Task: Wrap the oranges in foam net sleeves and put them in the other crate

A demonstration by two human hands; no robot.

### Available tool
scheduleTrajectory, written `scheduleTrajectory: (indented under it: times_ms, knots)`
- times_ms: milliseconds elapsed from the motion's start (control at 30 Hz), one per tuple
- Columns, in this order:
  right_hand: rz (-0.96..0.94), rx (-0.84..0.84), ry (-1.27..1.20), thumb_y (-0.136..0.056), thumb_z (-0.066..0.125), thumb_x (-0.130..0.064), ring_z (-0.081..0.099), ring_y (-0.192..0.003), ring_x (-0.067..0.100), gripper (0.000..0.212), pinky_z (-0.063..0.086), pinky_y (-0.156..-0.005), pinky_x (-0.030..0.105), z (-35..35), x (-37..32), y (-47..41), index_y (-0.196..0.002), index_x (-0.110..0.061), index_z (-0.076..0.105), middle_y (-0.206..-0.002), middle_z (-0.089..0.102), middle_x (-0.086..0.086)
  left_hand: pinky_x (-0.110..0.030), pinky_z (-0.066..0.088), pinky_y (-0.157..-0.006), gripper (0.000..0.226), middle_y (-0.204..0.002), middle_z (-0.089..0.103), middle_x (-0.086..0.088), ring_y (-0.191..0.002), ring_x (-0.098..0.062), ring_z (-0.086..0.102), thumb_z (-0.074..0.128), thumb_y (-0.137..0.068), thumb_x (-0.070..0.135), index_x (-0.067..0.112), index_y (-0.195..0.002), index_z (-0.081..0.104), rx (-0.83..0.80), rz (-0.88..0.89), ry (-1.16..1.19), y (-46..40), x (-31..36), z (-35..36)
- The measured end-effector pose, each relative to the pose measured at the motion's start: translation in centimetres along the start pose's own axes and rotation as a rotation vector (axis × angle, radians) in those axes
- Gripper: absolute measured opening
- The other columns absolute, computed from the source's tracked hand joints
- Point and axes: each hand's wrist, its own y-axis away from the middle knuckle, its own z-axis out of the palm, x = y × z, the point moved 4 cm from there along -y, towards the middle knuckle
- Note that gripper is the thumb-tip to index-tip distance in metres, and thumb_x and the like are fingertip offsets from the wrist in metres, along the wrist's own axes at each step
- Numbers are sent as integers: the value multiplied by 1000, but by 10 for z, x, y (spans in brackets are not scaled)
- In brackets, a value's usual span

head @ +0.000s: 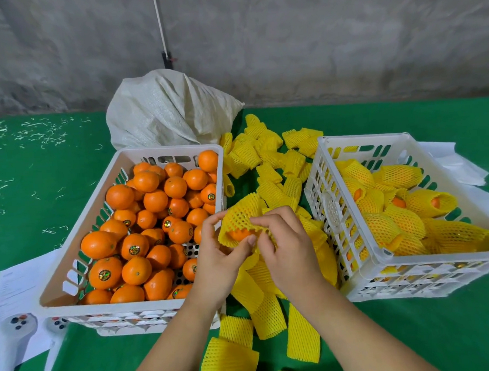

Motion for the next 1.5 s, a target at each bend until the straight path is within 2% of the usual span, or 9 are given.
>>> scheduleTrajectory:
  times_ms: [100, 233, 367, 567, 800, 967, 1133, 1233, 1500]
  knots:
    - [9, -38, -65, -96, 56, -14, 59, -113, 14, 31, 54, -88, 26, 10, -4, 14, -124, -16, 68, -121, 56, -3, -24, 58, -73, 59, -105, 72, 5, -89, -9, 71, 80, -86, 1, 30, -127, 49, 89, 43, -42, 1, -1, -6]
    - [561, -237, -545, -79, 68, -34, 46, -122, -14, 72, 52, -85, 15, 20, 6, 22, -141, -56, 38, -139, 42, -25, -25, 58, -75, 67, -106, 67, 14, -96, -7, 69, 83, -79, 9, 39, -123, 43, 74, 81, -126, 3, 0, -8]
    - [794, -262, -936, -72, 66, -67, 61, -125, 6, 73, 50, -103, 38, 28, 6, 18, -141, -55, 46, -138, 61, -17, -14, 51, -85, 88, -122, 53, 30, -115, 0, 61, 90, -78, 10, 45, -134, 32, -2, 174, -324, 8, 1, 1]
    - [660, -247, -655, -84, 83, -40, 58, -125, 2, 77, 55, -87, 15, 31, 7, 10, -145, -45, 37, -138, 55, -21, -6, 34, -111, 107, -165, 24, 34, -152, 7, 27, 79, -89, 4, 47, -164, 17, -46, 155, -391, 11, 2, 5]
    - [648, 113, -700, -87, 82, -33, 57, -127, 1, 75, 55, -99, 27, 31, 18, 26, -149, -41, 40, -143, 55, -17, -7, 27, -115, 82, -159, 33, 29, -152, 1, 28, 64, -97, 43, 50, -164, 17, -226, 105, -490, 16, 8, 17]
    - [618, 116, -581, -82, 79, -50, 48, -125, -15, 70, 46, -86, 3, 4, 42, 9, -131, -74, 34, -138, 46, -41, -32, 36, -113, 62, -151, 53, 24, -148, -3, 41, 62, -100, 36, 51, -156, 40, -270, -27, -327, 12, 3, 9]
    - [638, 392, -240, -84, 80, -47, 42, -127, -16, 83, 43, -94, 9, -103, 125, -31, -150, -54, 29, -148, 40, -35, -31, 55, -99, 36, -133, 73, 5, -125, -12, 67, 56, -109, 13, 27, -142, 60, -58, -63, -126, 7, 3, -3]
    - [808, 488, 80, -92, 74, -41, 13, -156, 19, 100, 23, -125, 41, -154, 180, -15, -163, -32, 4, -171, 11, -5, -35, 49, -100, 32, -127, 75, 1, -120, -16, 69, 58, -106, 19, 27, -137, 64, 22, -105, -52, 3, 4, -5]
    - [750, 53, 623, -91, 35, -73, -21, -155, 31, 95, -5, -123, 51, -128, 201, 3, -157, -39, -25, -167, -29, 6, -37, 49, -101, 29, -123, 77, -1, -117, -17, 70, 58, -105, 23, 26, -133, 66, 43, -138, -45, 1, 4, -3]
